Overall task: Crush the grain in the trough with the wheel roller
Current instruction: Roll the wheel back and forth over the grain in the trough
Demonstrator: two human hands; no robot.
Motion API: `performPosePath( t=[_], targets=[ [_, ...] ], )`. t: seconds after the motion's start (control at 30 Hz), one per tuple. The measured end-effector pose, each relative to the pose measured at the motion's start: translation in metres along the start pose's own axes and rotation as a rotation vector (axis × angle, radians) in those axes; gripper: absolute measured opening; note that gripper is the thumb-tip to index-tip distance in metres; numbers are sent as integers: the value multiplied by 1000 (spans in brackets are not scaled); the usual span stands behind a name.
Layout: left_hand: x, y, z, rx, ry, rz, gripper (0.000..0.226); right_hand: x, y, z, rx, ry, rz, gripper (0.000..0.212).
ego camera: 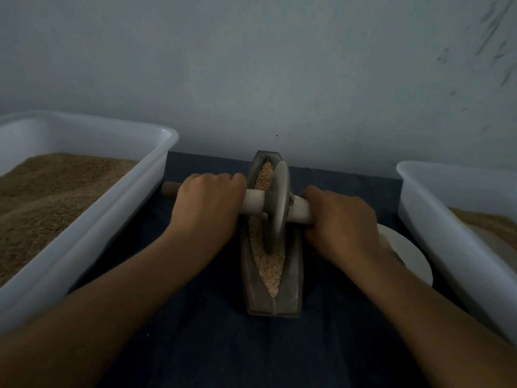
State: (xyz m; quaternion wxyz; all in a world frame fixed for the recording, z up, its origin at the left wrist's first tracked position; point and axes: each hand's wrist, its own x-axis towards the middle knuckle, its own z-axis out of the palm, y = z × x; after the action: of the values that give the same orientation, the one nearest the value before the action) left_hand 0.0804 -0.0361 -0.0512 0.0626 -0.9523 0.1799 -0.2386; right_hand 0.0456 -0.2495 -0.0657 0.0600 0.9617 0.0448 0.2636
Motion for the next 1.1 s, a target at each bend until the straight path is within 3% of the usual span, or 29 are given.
performPosePath(
  t=[0.2, 0.43, 0.6, 0.77, 0.9, 1.1],
  targets=[
    [48, -7, 21, -42, -100, -39, 17, 45, 6, 18, -33, -16, 6, 19],
    [70, -14, 30, -116, -78, -56, 25, 86, 14, 21, 21, -214, 17, 16],
    [60, -12, 30, -130, -115, -104, 22, 80, 13, 22, -10, -162, -11, 13],
    [35, -8, 19, -69, -128, -101, 27, 51, 7, 19, -23, 0, 2, 14],
    [17, -2, 8, 22, -44, -36, 28, 21, 4, 12, -30, 8, 10, 19],
    [-11, -10, -7, -79, -57, 9, 32, -7, -5, -15, -83, 53, -53, 25]
  ],
)
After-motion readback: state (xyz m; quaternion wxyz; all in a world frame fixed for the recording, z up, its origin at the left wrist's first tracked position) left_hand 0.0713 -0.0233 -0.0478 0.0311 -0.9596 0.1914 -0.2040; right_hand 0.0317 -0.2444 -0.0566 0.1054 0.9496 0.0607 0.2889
